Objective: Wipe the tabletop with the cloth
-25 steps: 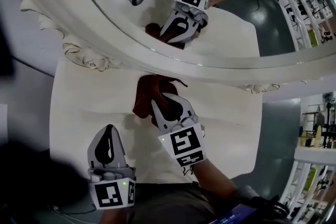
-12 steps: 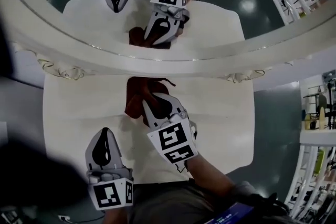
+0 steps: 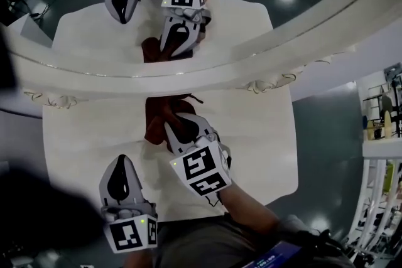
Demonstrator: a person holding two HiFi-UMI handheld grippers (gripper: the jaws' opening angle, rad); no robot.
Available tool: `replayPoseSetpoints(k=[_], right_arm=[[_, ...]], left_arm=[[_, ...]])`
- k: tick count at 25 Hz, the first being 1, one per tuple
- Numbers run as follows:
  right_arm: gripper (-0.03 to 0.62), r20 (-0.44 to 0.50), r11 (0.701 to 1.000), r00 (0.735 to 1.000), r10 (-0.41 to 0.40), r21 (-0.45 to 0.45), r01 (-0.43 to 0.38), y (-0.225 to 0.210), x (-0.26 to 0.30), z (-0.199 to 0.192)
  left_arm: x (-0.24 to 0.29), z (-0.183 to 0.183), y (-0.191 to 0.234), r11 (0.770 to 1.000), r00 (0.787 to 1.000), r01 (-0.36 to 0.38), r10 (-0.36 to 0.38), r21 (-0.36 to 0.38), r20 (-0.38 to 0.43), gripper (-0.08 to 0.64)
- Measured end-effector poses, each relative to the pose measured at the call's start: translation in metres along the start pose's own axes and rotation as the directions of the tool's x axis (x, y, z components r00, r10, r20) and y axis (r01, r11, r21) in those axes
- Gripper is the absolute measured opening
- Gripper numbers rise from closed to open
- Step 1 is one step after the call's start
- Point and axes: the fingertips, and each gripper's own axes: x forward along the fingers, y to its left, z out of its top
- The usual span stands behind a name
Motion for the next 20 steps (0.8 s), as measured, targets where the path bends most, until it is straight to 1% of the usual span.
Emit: replayPoseSetpoints(k=[7, 20], right_arm=[[0.071, -0.004, 1.0, 1.0, -0.02, 0.024, 0.02, -0.003, -0.002, -0.003], [0.071, -0.019, 0.995, 0.997, -0.079, 0.062, 0.08, -0.012, 0.005, -0.021]], left_arm=[[0.004, 0.001, -0.002, 0.999, 0.999, 0.036, -0.036, 0.019, -0.012, 0.015], [0.02, -0.002, -0.005, 0.992, 0.994, 0.11, -0.11, 0.055, 0.004, 0.015]])
